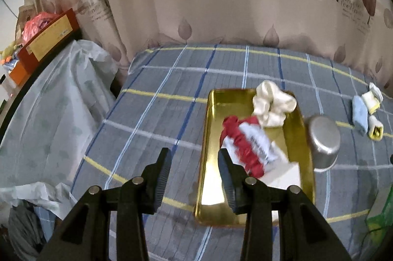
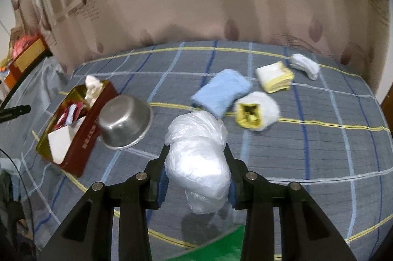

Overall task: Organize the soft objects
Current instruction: 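Carry the plastic bundle into the gold tray and open the right gripper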

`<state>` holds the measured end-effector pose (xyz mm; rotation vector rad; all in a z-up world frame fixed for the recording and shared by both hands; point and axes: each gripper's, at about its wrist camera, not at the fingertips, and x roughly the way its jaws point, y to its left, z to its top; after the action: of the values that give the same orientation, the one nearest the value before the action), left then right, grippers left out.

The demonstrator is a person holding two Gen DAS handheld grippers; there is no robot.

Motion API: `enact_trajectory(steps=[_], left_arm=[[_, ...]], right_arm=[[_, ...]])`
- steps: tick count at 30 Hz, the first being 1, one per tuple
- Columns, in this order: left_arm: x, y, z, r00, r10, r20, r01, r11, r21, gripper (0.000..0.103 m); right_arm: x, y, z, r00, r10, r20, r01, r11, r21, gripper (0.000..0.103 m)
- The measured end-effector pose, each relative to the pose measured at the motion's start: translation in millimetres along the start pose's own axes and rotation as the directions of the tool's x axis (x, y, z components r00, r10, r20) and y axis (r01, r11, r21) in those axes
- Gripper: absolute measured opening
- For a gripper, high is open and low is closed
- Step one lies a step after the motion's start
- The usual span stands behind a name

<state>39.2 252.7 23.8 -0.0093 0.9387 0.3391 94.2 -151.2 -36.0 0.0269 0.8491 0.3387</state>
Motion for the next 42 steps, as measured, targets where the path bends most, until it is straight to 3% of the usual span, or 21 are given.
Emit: enact_trajectory(steps=[6,10,17,24,42], left_arm=[[6,14,-22,0.998,0.056,0.012,-0.055,0.997,-0.049,0.04],[14,35,-35,0.998,0.051,-0.024,-0.054,0.988,-0.144,0.04],[21,62,-53,0.996,0.078,-0.035,-0.084,0.972,-0.218,0.044],[24,77,-55,0.995,0.096,-0.028,-0.099,0.965,-0.242,0.045],[35,89,-59,0.997,0.054,-0.063,-0.07,0.952,-0.297,0.045]], right_arm=[[14,48,12,0.997,0.067,-0.048,-0.071,0.994,-0.085,0.036],[23,89,23,0.991,0.119,-0.069,-0.128,0.981,-0.144,0.036],[47,155,43,0.975,0.201,-0.097,-0.217,0.955,-0.202,0.036],[81,207,58,0.969,0.207,-0.133,-0.236,0.934,-0.268,0.036],[143,241,71,0.967,0.168,-0.192,-0.216,0.939,-0.269,0.038]])
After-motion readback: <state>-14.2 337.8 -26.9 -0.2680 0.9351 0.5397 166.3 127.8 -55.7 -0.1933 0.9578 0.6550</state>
